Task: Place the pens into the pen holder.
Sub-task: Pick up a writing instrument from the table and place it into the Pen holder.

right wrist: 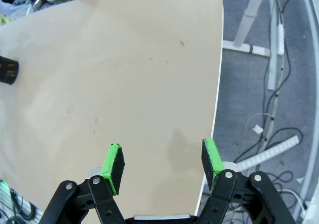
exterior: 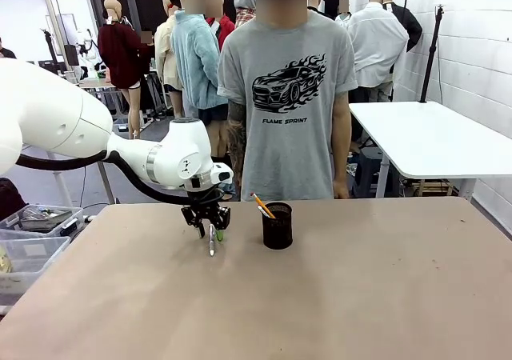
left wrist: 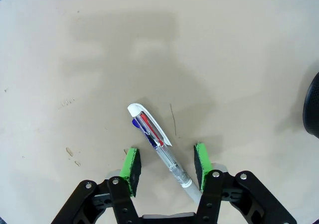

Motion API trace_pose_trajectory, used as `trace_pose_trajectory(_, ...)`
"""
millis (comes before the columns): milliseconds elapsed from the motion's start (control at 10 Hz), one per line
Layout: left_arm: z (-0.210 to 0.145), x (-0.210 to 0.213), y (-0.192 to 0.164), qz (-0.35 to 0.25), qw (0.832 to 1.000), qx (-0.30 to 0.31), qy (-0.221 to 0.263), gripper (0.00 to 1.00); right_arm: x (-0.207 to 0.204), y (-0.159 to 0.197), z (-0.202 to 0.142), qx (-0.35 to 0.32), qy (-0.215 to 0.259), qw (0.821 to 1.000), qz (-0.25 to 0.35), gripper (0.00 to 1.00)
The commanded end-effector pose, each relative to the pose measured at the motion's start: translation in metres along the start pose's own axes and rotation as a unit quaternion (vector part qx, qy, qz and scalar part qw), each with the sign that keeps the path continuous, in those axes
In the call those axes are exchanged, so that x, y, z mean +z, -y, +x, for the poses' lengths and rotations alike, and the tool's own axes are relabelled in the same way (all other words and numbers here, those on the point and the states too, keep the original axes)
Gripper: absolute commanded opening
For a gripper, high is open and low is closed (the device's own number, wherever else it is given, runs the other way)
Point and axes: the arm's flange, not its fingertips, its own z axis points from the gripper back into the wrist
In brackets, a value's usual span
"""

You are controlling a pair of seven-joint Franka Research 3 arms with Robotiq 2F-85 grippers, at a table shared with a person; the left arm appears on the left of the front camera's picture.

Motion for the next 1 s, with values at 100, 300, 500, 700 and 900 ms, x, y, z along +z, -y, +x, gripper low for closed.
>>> trace_pose_trajectory(100,0.006,-0.005,0.001,0.007,1.0,-0.001,-0.02,0.32,-0.001,0.0,-0.002,0.007,-0.002,1.0,-0.001,0.78)
trace_pose_trajectory(300,0.005,-0.004,0.003,0.009,0.999,-0.003,-0.033,0.0,-0.001,0.0,-0.002,0.007,-0.002,1.0,-0.001,0.78)
trace_pose_trajectory(500,0.005,-0.005,0.004,0.01,0.999,-0.005,-0.035,0.0,-0.001,0.0,-0.002,0.007,-0.002,1.0,-0.001,0.78)
trace_pose_trajectory(700,0.005,-0.01,0.0,0.006,0.999,-0.009,-0.038,0.0,-0.001,0.0,-0.002,0.007,-0.002,1.0,-0.001,0.78)
trace_pose_trajectory(900,-0.007,0.005,-0.011,-0.05,0.996,-0.074,-0.005,0.0,-0.001,0.0,-0.002,0.007,-0.002,1.0,-0.001,0.78)
